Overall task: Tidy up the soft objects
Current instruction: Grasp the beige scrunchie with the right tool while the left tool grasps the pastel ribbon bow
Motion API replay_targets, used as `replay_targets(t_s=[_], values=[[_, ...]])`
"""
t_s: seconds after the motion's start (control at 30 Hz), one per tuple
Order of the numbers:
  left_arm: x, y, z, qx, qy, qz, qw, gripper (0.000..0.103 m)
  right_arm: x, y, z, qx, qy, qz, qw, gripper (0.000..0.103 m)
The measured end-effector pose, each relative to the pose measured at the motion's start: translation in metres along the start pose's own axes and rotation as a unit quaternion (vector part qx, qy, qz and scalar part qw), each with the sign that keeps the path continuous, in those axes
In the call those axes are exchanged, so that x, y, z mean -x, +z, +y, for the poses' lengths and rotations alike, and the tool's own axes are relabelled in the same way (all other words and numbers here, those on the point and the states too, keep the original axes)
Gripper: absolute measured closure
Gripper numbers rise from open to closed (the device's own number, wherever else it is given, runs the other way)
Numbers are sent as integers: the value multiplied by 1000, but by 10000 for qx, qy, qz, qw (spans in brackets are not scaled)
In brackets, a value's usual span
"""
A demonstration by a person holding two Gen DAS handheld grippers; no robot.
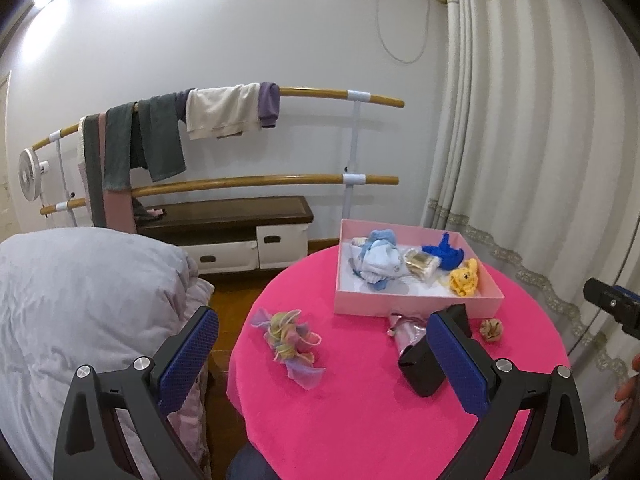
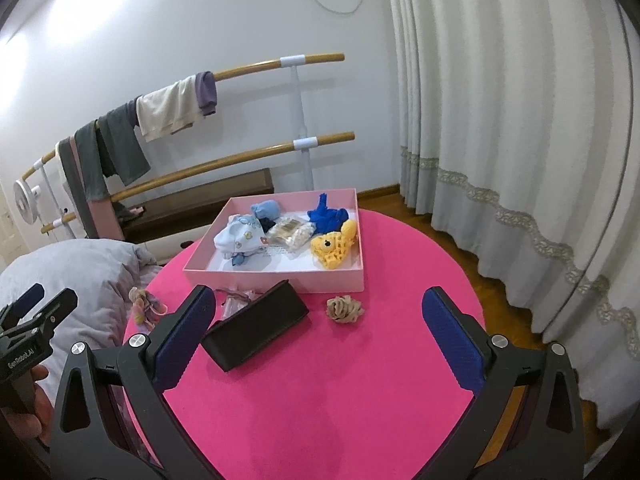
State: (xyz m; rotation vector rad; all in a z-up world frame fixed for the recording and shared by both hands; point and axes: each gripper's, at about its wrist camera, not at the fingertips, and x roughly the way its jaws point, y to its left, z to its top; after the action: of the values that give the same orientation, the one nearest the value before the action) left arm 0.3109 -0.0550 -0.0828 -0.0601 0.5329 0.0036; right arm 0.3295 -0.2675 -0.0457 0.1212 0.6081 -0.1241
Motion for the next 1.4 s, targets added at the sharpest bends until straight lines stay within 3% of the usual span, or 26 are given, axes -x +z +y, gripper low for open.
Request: replay_targets(t_s=[0.47,0.77,1.2,1.3,1.37,1.4], values=[[-41,-18,29,95,436,461,9979,0,-36,-12,-5,-18,-37,425,9991,0],[-86,-17,34,-34,486,733,9961,0,-72,-22,-11,-61,-91,786,9968,0],[-208,-23,34,-332,872,1261,9876,0,-132,-41,-32,-198,-321,1314,9906,0],[-238,-24,32,-391,861,1375,9860,6,-146,-44,-38,-216,-376,1417,9890,0],[-253,-24,29,-429,745,1469,9854,19,-154,-47,-44,-223,-434,1471,9879,0],[-258,-25,29,-443,691,1515,9850,34,-159,-48,-47,-238,-461,1498,9873,0]])
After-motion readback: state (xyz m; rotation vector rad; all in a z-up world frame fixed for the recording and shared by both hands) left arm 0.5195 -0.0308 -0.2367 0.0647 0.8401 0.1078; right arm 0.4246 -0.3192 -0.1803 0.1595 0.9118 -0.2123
